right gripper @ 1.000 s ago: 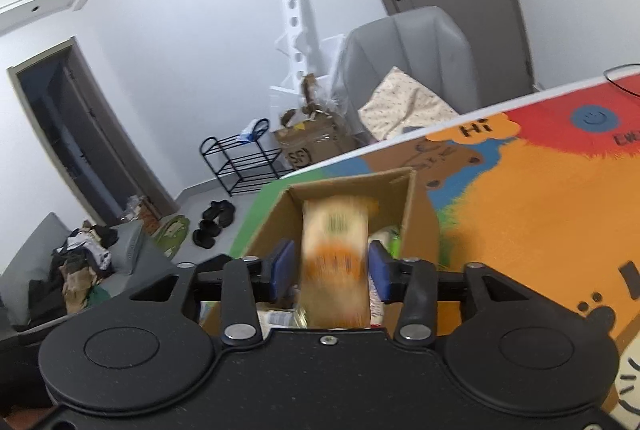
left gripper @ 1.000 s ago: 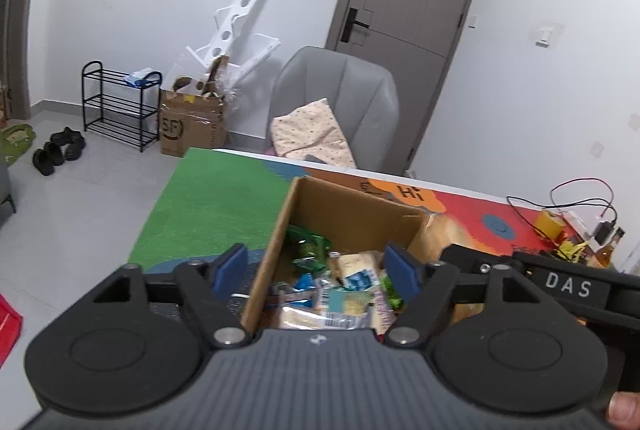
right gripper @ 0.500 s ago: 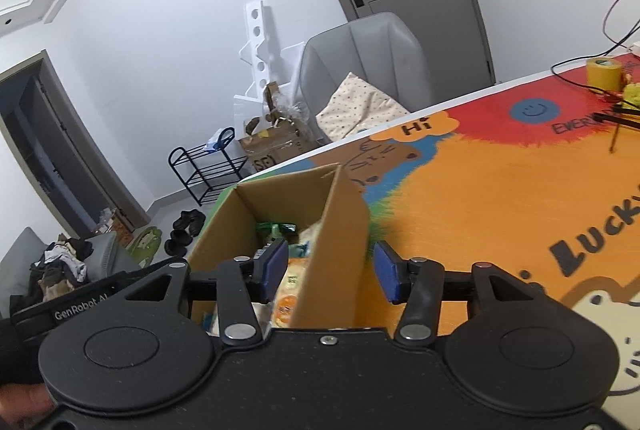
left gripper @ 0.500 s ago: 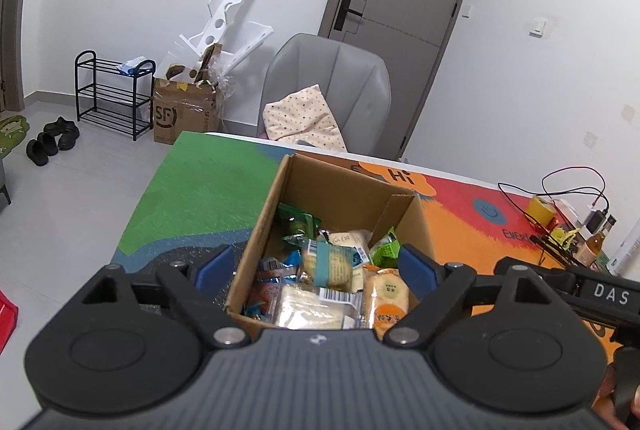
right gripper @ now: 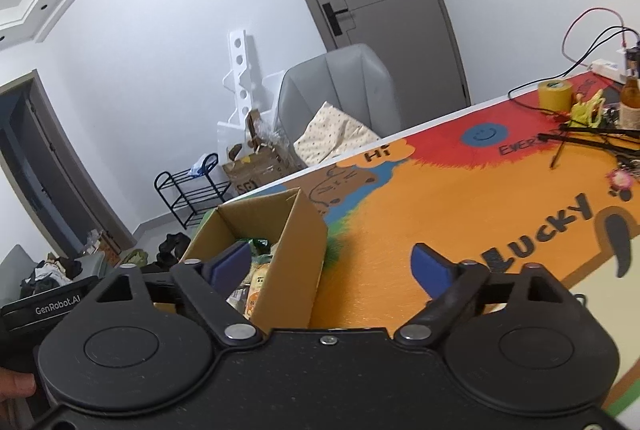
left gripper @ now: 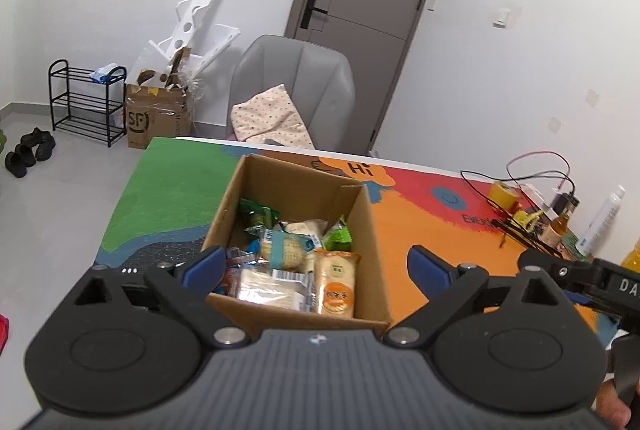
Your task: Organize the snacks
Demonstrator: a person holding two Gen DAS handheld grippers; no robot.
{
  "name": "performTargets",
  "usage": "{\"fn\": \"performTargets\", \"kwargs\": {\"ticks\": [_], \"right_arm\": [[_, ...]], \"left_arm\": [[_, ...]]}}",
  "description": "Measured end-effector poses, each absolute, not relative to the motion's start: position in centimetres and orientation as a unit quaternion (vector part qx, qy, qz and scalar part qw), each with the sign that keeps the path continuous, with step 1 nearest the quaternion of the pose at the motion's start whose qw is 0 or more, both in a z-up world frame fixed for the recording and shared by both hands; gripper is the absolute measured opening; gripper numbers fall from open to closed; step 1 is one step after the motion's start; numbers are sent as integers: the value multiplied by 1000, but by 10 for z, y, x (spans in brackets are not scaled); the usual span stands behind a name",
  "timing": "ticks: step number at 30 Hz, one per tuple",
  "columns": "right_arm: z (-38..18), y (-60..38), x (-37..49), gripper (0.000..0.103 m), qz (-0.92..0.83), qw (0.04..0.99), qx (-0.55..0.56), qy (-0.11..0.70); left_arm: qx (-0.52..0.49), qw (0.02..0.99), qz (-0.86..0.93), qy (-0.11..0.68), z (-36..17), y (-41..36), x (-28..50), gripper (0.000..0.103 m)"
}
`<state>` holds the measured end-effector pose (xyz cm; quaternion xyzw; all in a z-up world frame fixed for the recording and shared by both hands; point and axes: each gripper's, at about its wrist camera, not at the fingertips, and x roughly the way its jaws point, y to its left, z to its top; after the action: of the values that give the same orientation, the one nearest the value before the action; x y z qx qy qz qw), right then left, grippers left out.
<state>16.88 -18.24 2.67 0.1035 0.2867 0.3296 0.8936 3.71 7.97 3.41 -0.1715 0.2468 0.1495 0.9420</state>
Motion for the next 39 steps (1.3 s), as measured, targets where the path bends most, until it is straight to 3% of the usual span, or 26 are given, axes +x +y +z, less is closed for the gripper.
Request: {"fn": "performTargets", "kwargs": {"ticks": [6, 17, 39], "right_arm": [[37, -211, 150, 103, 315, 903, 102, 272], [58, -265, 119, 103, 295, 916, 102, 253], [59, -261, 77, 103, 305, 911, 62, 271]], "left_arm": [[-150, 947, 115, 259, 39, 65, 31, 98], [-127, 954, 86, 256, 57, 32, 25, 99], [-83, 962, 54, 254, 60, -1, -24, 103]]}}
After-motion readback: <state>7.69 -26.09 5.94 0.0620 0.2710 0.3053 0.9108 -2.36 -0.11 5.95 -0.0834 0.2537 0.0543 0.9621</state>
